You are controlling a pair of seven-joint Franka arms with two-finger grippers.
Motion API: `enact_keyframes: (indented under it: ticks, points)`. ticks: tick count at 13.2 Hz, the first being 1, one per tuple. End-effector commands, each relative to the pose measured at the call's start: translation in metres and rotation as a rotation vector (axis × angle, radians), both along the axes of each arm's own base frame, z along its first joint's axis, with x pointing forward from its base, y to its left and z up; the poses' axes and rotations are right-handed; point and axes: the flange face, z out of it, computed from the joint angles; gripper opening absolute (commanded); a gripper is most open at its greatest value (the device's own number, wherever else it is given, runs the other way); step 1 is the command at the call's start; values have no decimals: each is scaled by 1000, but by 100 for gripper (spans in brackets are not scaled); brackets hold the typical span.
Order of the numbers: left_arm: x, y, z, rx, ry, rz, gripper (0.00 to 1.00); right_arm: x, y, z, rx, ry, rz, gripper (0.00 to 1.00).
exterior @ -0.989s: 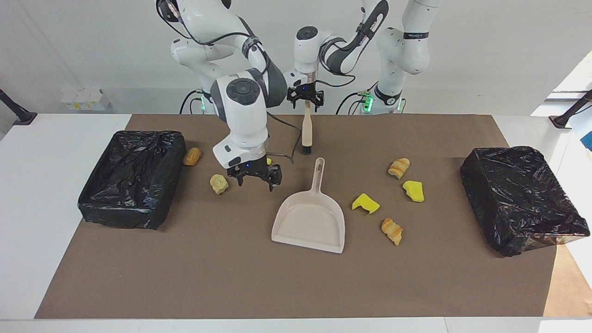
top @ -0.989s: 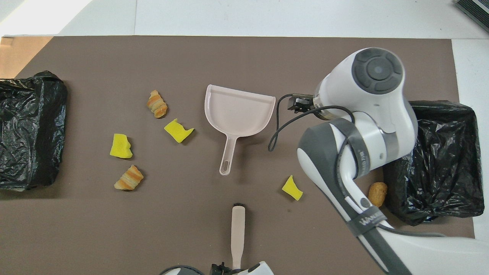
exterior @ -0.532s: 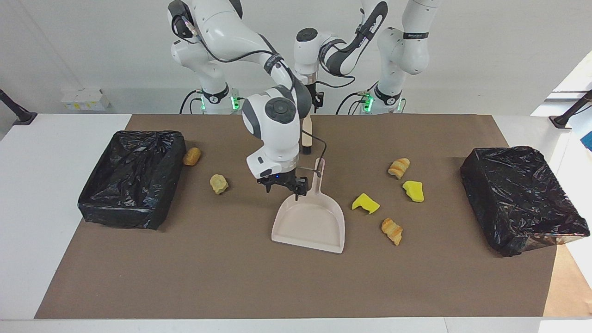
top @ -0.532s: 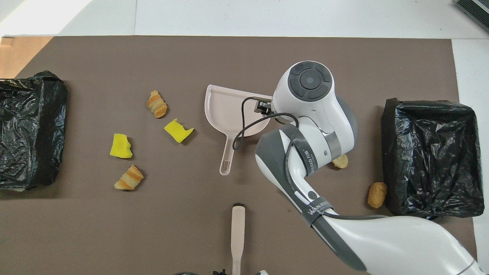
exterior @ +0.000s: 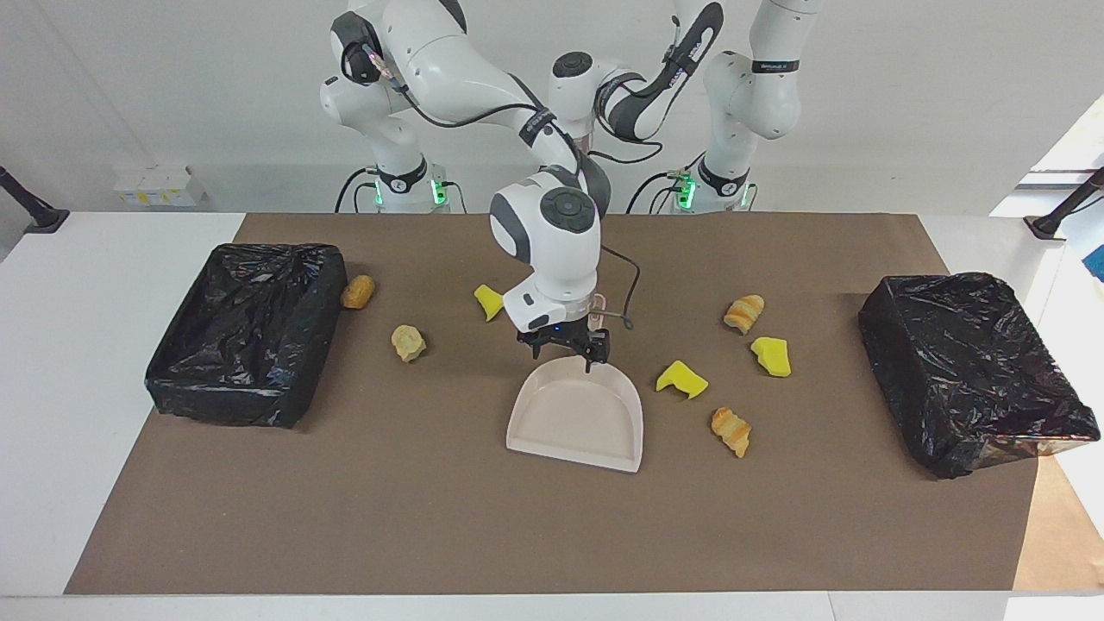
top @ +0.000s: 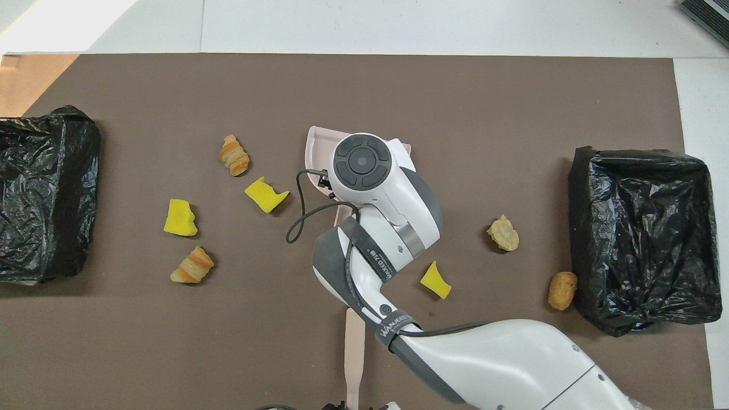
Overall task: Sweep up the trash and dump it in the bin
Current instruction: 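Reach the right gripper to the pink dustpan handle and grasp it, then grasp the wooden brush with the left gripper and lift it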
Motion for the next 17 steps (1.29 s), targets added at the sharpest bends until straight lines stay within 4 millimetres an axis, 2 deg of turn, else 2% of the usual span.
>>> enact_keyframes:
  ticks: [1,2,4,5,7,9,12,14,15,17]
  points:
    - [-1,4,9,-15,-9,9,51,5,3,2,22,-16,-5,100]
    - [-1,4,9,-15,-9,9,51,5,2,1,23,-16,-2,100]
    - [0,5,10,-16,-9,10,46,0,1,-13,20,-6,34,100]
    - [0,5,10,-16,-10,10,36,-3,1,-16,28,-9,39,100]
    - [1,6,11,-14,-8,15,0,-5,2,-15,50,4,34,99]
    - [12,11,15,-15,-9,39,0,-6,3,-15,48,12,34,82]
    - [39,22,32,60,18,103,0,1,-7,-1,56,2,15,82]
    - [62,40,38,117,28,152,0,5,-10,8,84,6,-15,83]
    - [74,50,36,143,35,179,0,6,-9,16,111,14,-33,88]
    - [104,74,37,172,43,254,0,-1,0,21,120,44,-52,94]
